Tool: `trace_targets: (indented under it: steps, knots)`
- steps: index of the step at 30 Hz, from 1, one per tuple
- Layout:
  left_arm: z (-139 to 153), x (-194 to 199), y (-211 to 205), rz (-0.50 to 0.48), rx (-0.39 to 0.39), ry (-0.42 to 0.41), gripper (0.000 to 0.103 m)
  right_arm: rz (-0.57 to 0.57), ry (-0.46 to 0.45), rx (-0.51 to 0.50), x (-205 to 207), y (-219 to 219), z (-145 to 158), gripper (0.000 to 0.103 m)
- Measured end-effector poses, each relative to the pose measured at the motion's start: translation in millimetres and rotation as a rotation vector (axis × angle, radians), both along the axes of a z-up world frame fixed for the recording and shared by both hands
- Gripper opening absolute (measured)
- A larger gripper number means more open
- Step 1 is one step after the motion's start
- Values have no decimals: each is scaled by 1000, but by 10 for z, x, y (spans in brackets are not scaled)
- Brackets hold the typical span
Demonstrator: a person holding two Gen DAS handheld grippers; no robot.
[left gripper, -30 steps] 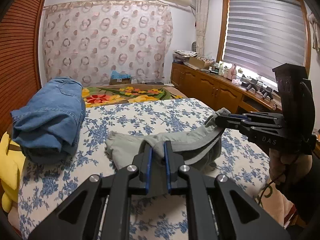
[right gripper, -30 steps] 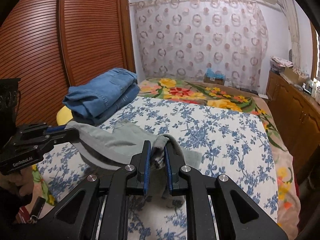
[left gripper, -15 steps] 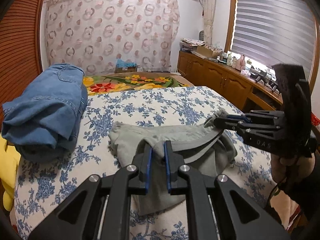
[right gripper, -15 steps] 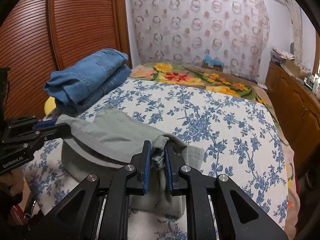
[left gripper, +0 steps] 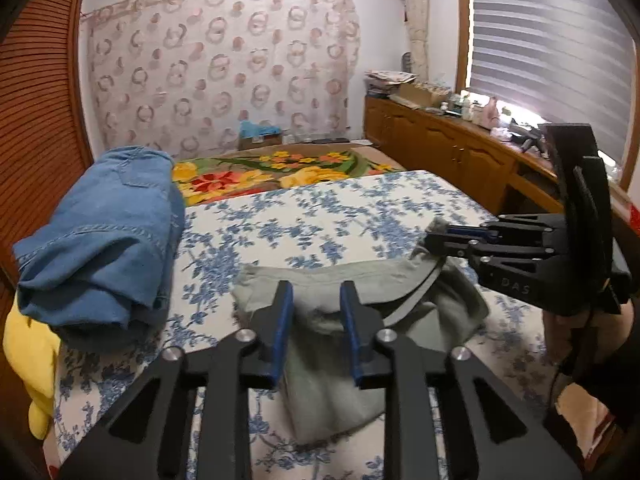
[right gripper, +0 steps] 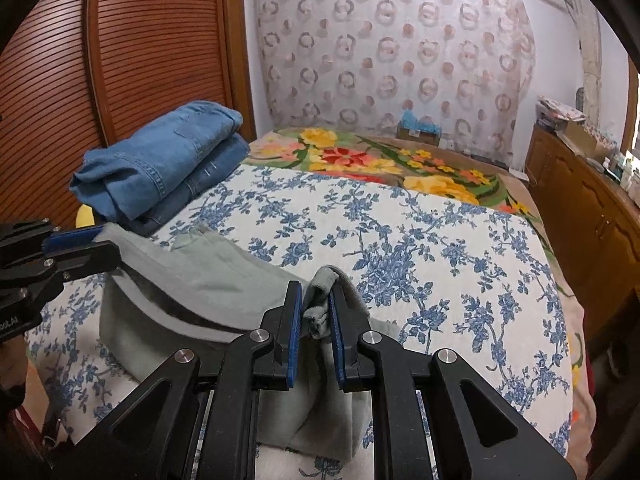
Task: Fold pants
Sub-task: 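Fold the grasped edge over with both grippers and open them, then close both grippers on the garment edge beside the waistband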
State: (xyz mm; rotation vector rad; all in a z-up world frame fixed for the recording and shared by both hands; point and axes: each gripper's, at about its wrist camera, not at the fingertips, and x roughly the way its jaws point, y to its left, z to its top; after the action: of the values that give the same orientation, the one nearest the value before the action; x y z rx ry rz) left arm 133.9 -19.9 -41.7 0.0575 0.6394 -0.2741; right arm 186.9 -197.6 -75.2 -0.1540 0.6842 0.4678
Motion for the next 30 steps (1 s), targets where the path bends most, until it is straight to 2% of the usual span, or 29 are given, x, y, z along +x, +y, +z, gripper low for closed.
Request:
trace_targets:
  steps: [5,12,16,18,19,20,25,30]
  knots:
    - [-117,54,53,-12,-6,52,41,-7,18,-16,94,20,-94,11]
    - [-340,3,50,-19,1,114,41,-3,28,1,112,-8,-108,11]
    - [-440,-68,70,-30,-20,134,41,7,1,-9,69,-1,-53,12]
    - [-478,-92,77,-33,-24,143,41,8,-17,-15,46,-7,-11,20]
    - [-494,-103,73,-32,-22,148,41,3,-24,-21,38,-15,4,31]
    - [-513,-107,78,-31,-21,154,41,-3,-28,-23,29,-27,16,35]
    - [-593,-196,141,-33,-43,178,41,-4,-5,-7,-89,-199,24,36]
    - [-628,-283,191,-34,-73,188,41,9,61,-1,-285,-390,-154,36]
